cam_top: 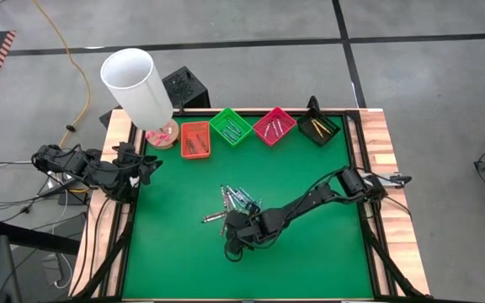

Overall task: Sort crayons
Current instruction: Put the brown crayon into the orange bin

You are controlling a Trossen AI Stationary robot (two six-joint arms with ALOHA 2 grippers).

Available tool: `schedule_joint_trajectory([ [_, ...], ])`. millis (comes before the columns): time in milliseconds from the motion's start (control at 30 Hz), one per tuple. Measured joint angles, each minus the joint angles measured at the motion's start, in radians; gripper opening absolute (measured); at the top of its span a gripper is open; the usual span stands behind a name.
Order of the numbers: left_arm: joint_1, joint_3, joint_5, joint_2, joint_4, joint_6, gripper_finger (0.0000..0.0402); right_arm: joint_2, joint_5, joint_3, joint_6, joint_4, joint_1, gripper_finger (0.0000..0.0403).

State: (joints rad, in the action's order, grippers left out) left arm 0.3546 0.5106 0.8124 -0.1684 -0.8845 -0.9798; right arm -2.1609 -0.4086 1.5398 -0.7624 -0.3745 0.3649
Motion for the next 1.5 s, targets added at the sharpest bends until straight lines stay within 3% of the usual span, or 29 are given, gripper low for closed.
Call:
schedule_joint_trajectory([
  [433, 0.0, 0.0, -0.019, 0.0, 0.0, 0.0, 0.0192, 0.0, -0.002, 0.0, 0.001, 0.006, 0.0, 0.0006],
  [833, 0.0, 0.0, -0.021, 0.0, 0.0, 0.0, 0.0192, -0.002, -0.017, 0.081, 0.067, 0.016, -0.012, 0.0003],
  [1167, 0.0, 0.0, -0.021, 0.0, 0.0, 0.019, 0.0192, -0.001, -0.038, 0.195, 0.256, 0.031, -0.102, 0.0002],
  [1500, 0.0, 0.0, -0.015, 0.0, 0.0, 0.043, 0.0192, 0.0, -0.037, 0.211, 0.467, 0.33, -0.26, 0.0002],
])
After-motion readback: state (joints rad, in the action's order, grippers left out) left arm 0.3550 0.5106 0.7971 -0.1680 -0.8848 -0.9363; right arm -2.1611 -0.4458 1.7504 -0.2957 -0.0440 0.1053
